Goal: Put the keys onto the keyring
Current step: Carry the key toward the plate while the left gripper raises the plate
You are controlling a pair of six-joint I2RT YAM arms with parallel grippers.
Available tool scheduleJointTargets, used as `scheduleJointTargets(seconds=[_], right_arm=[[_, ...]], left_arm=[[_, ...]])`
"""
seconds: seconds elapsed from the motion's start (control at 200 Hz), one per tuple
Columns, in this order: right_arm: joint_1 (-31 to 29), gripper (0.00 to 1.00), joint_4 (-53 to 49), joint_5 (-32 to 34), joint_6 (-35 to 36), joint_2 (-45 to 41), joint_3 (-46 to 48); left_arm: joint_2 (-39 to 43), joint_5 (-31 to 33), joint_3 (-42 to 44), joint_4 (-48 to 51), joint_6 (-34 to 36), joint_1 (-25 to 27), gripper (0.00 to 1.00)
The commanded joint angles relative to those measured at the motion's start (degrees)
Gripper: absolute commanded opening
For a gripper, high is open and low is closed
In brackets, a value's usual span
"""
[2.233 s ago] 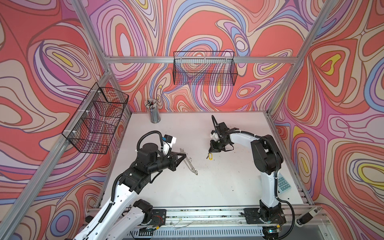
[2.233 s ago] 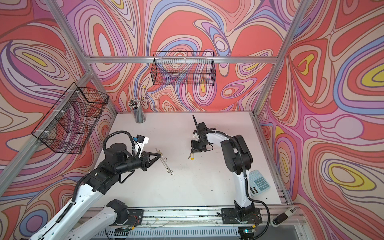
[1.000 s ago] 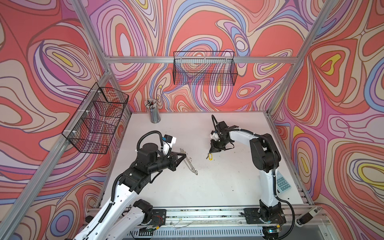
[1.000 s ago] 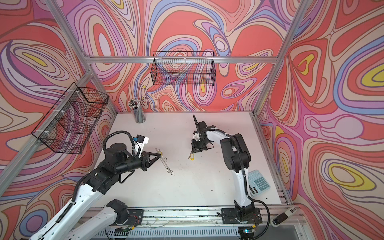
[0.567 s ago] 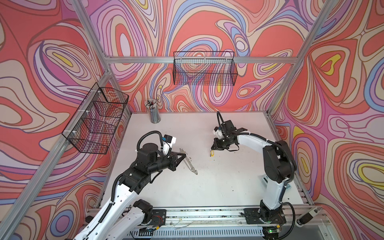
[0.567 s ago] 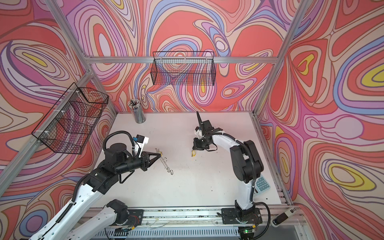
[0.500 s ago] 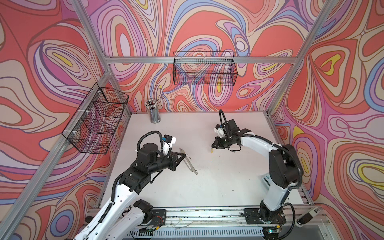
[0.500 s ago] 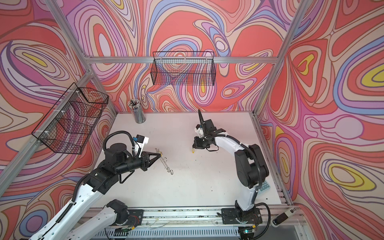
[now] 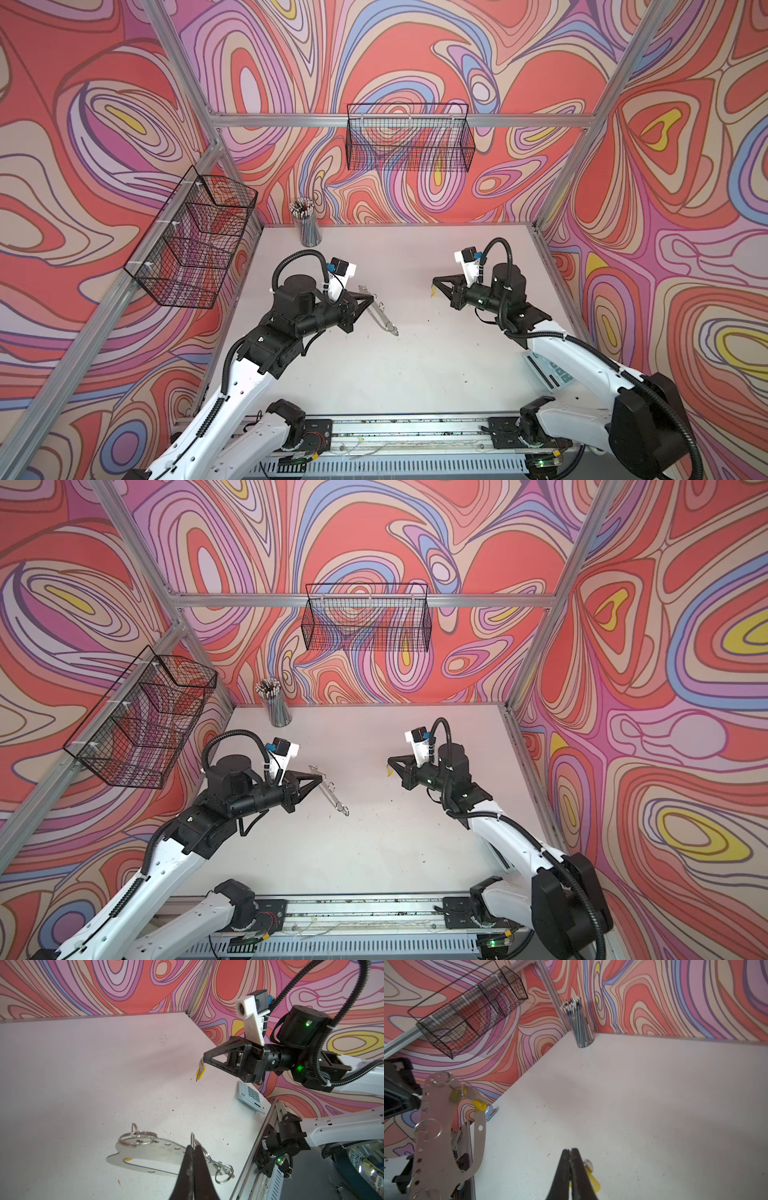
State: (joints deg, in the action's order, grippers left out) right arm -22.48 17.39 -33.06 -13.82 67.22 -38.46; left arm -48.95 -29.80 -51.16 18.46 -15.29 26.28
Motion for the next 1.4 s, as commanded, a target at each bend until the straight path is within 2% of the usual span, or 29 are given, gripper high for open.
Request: scheduleJointTargets(seconds=[0.0,0.115,0.371,0.456,0.566,0.746,0.886,1.192,1.397], right_arm=[[-1.06,0.00,17.72,-3.44,3.89,-3.28,3.24],[-1.13,0.00,21.94,-5.40,3.46,-2.96,2.51],[-4.00,0.00,36.92,-9.30,3.74,0.62,2.33],[-5.97,0.00,33.80,-9.75,5.43,2.64,-0.77],[-9.23,0.00,26.39,-9.70,12.66,3.95,-4.60],[-11.46,0.00,25.27,-8.59,19.94,3.35,-4.38],[-12.38,0.00,21.59,-7.37,27.32,1.37,-3.05],[-15.48,0.00,13.20,-8.07,33.34,0.99,-5.84],[-15.75,0.00,13.81,-8.76,33.16,0.02,-5.23]], left_arm=[[-1.02,-2.20,-2.48,-2.87,7.11,0.30,0.00],[-2.17,-2.87,-3.41,-6.20,11.29,0.26,0.00],[-5.16,-11.28,-3.01,-12.57,16.23,0.39,0.00],[-5.52,-13.16,-2.59,-14.77,18.21,0.65,0.00],[-6.49,-14.79,-3.24,-15.25,21.00,0.82,0.00],[-5.73,-19.41,-1.23,-19.80,24.74,1.27,0.00],[-2.99,-16.95,1.12,-19.13,33.35,2.41,0.00],[-2.38,-17.67,-0.01,-14.48,33.14,2.48,0.00],[-2.49,-17.57,0.33,-13.14,32.85,2.52,0.00]])
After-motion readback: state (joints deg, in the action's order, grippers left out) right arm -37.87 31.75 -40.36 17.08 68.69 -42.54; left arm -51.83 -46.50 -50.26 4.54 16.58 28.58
